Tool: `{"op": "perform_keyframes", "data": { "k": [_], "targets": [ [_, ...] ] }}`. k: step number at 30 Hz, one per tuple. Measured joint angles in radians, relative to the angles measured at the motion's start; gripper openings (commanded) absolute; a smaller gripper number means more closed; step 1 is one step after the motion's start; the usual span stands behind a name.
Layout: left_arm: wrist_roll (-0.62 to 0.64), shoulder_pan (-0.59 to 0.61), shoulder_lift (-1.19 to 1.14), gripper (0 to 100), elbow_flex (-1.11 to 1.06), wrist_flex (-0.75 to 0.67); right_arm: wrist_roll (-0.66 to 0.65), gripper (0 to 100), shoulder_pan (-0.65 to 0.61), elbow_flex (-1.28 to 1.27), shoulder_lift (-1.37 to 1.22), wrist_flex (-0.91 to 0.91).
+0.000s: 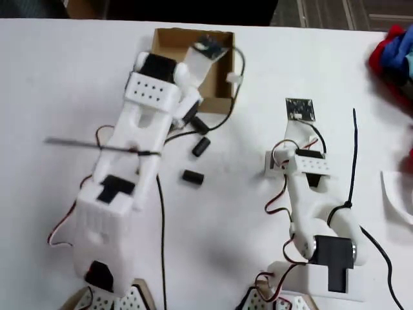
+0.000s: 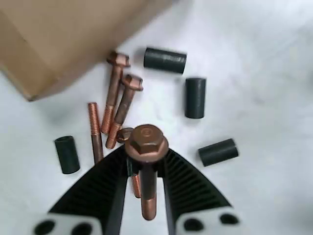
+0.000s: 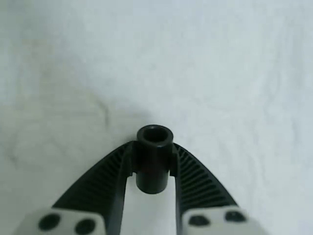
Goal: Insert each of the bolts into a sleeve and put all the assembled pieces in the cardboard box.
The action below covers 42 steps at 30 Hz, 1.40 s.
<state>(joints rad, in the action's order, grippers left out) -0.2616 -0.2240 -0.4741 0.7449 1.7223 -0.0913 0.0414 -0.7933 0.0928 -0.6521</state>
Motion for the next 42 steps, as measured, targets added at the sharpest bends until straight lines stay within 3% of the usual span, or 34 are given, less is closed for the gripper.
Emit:
{"op": "perform_keyframes", "data": {
  "k": [7, 14, 18, 22, 28, 31, 35, 38, 42],
  "targets": [
    [0.041, -0.061, 0.338, 2, -0.373, -0.229, 0.000, 2.0, 0.000, 0.000, 0.000, 0.000],
    [-0.003, -0.048, 0.792, 2, -1.037, -0.697, 0.000, 2.0, -0.009, 0.000, 0.000, 0.000],
    [-0.021, -0.003, 0.891, 2, -1.252, -0.931, 0.000, 2.0, -0.083, 0.000, 0.000, 0.000],
    [-0.021, 0.014, 0.936, 3, -1.341, -0.974, 0.000, 2.0, -0.180, -0.006, 0.000, -0.002],
    [-0.008, 0.064, 1.039, 3, -1.376, -0.876, 0.002, 2.0, -0.261, -0.006, 0.000, 0.054],
    [0.066, 0.087, 1.091, 3, -1.401, -0.870, 0.002, 2.0, -0.288, -0.028, 0.002, 0.133],
    [0.115, 0.083, 1.106, 3, -1.544, -1.016, 0.002, 2.0, -0.299, -0.124, 0.000, 0.325],
    [0.040, 0.087, 1.106, 3, -1.663, -1.157, 0.002, 2.0, -0.302, -0.252, 0.005, 0.569],
    [-0.084, 0.094, 1.106, 3, -1.737, -1.247, 0.002, 2.0, -0.330, -0.471, 0.012, 1.022]
  ]
}}
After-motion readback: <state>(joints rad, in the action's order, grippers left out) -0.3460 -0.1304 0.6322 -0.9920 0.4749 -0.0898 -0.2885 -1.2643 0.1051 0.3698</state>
